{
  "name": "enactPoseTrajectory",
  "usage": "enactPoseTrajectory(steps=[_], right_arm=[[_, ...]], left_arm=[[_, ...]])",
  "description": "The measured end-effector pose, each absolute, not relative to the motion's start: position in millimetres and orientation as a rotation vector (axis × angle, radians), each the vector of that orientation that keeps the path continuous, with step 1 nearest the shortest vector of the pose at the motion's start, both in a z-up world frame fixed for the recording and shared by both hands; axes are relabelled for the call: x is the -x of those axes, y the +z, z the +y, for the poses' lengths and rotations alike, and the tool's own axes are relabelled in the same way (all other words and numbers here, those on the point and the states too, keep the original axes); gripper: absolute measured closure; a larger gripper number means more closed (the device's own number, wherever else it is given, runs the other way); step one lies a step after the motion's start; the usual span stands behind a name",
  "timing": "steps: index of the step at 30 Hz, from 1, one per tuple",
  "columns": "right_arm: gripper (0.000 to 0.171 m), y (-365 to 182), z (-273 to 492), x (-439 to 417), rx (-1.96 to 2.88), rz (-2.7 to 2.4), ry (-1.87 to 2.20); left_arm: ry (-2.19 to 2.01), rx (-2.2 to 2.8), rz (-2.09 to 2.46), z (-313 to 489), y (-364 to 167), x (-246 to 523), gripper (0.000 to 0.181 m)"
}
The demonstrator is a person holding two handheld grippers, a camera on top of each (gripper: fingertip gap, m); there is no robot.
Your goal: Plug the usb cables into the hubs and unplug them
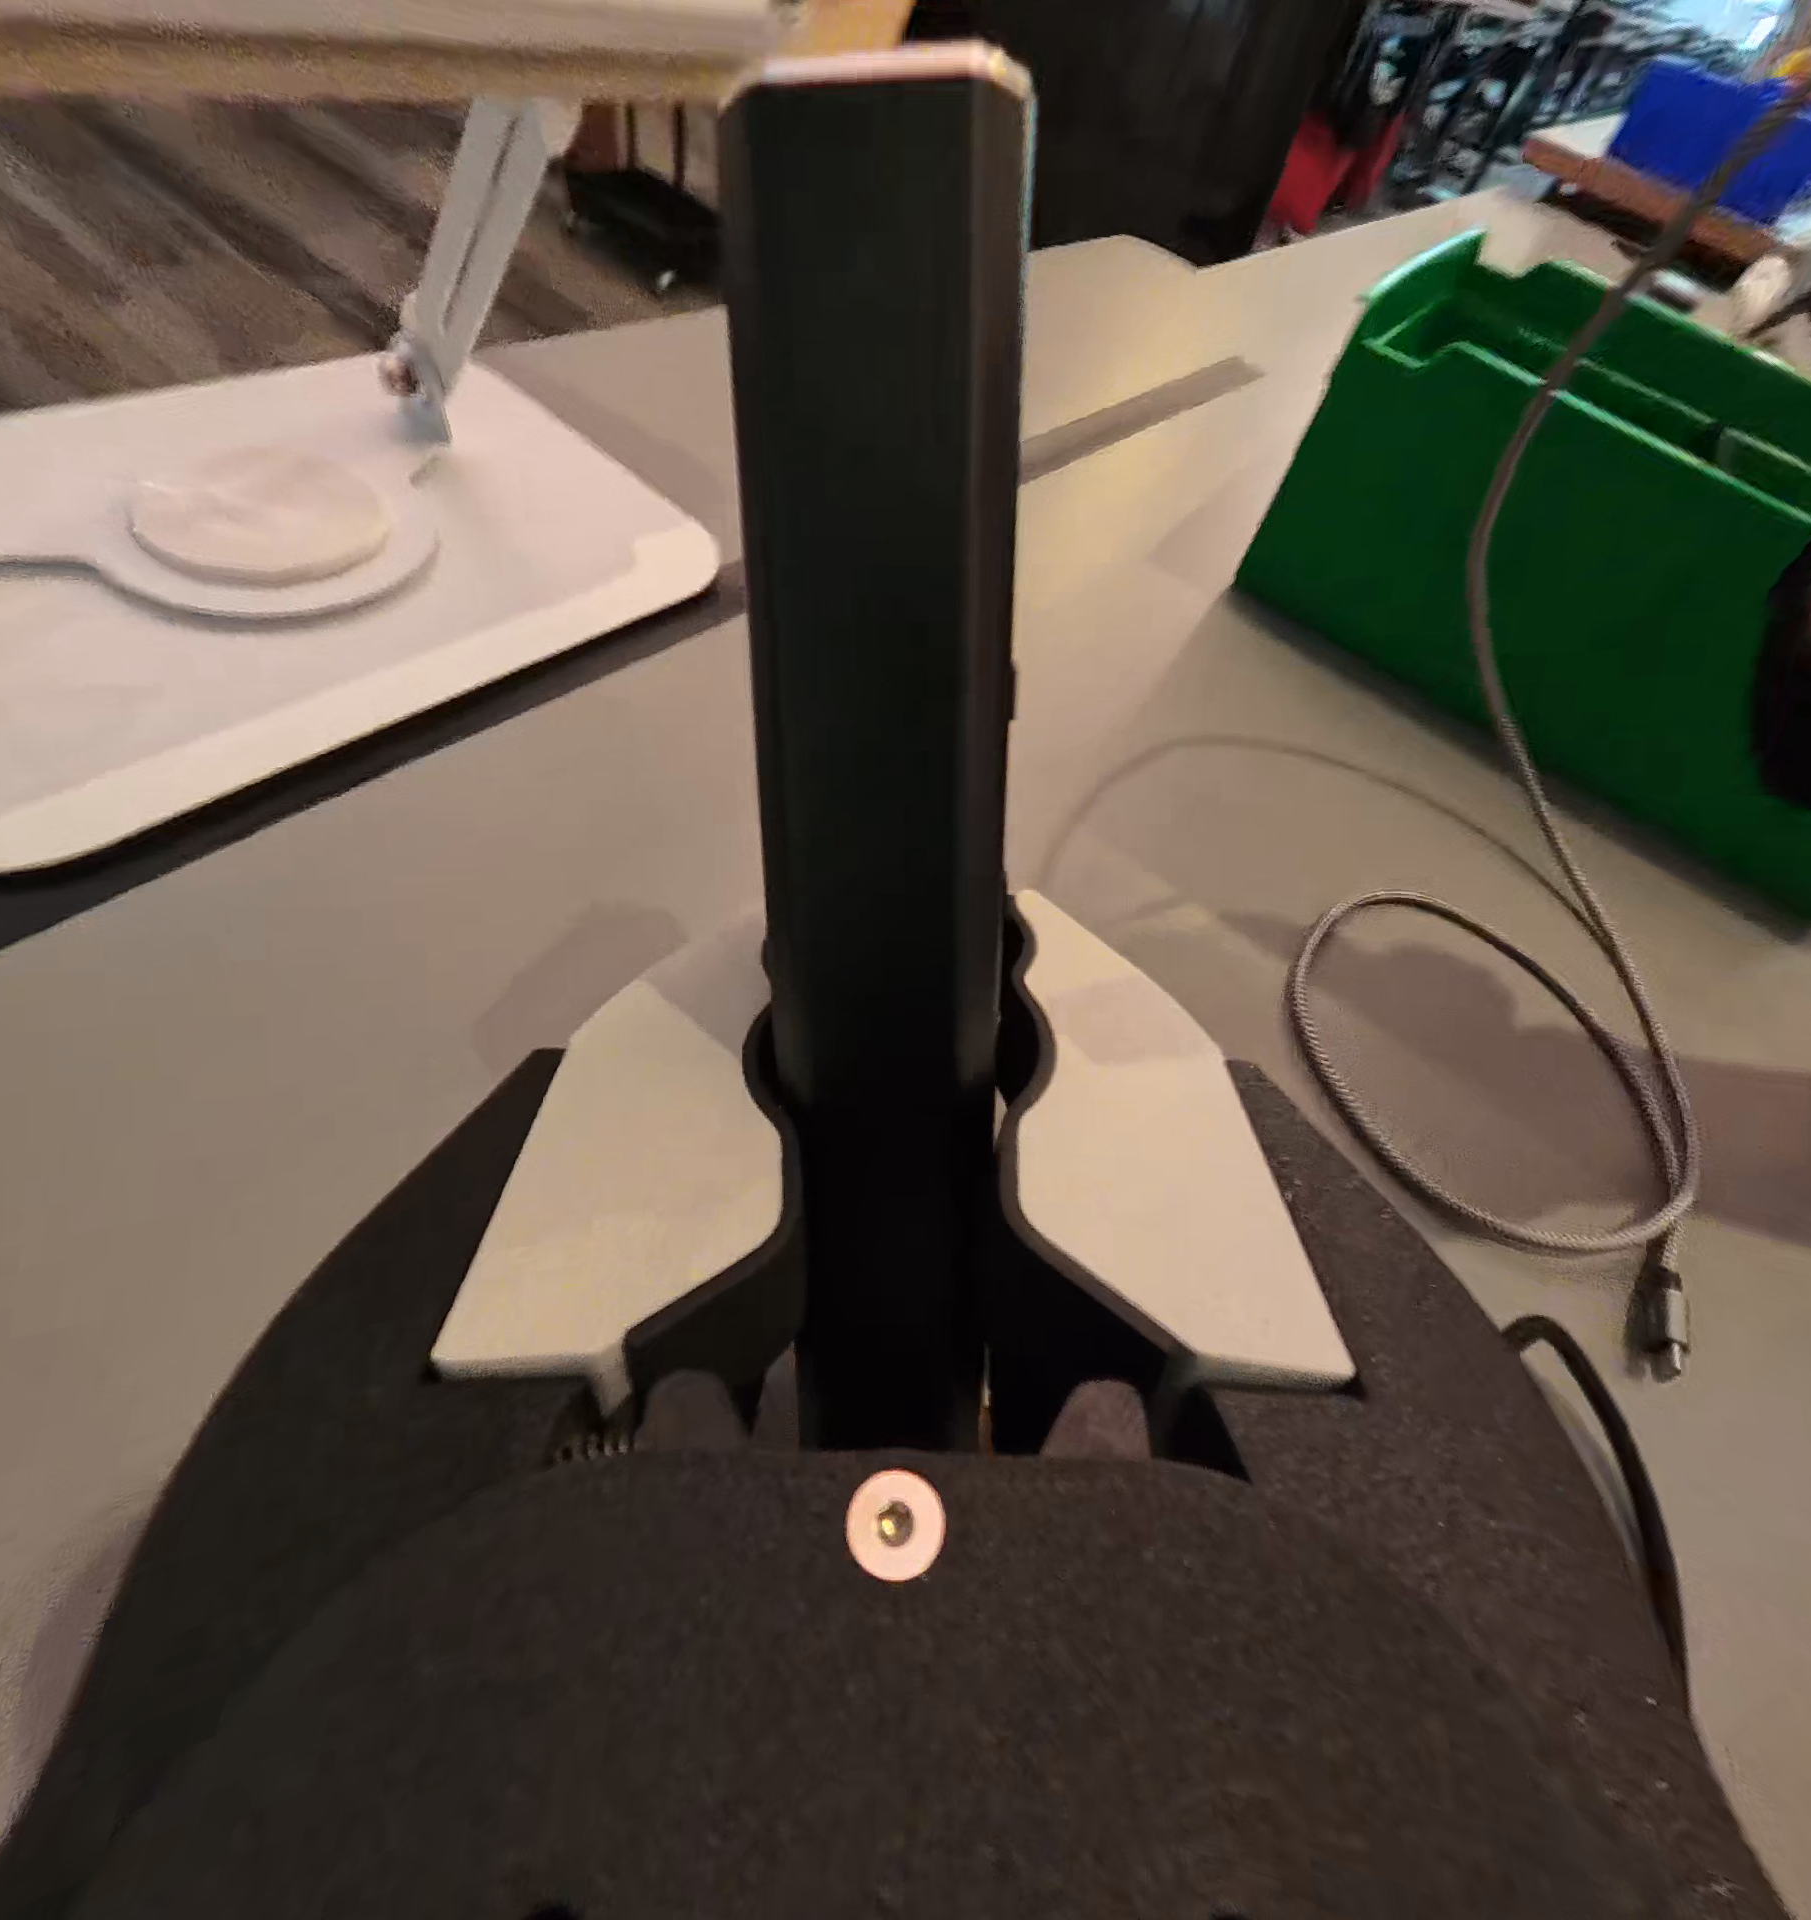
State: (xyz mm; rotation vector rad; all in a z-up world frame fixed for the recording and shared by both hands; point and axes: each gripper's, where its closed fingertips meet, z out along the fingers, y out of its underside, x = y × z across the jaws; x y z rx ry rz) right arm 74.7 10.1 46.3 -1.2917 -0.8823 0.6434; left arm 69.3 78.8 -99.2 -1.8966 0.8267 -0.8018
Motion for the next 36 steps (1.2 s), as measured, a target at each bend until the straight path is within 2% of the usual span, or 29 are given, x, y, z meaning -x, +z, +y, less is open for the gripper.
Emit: enactPoseTrajectory(steps=[9,22,30,36], right_arm=[[0.164,53,13,-86,1.274,-0.850,0.666],[0.164,54,28,-104,1.339,-0.759,0.629],[0.164,7,70,-135,1.563,-0.510,0.482],[0.164,-20,75,-123,1.674,-0.479,0.592]], left_arm=[[-0.925,1.730,0.922,55,-89,-93,0.151],[-0.807,1.727,1.041,31,-94,-95,0.150],[-0.868,1.682,1.023,29,-91,-93,0.151],[-0.847,1.655,1.059,25,-91,-99,0.151]])
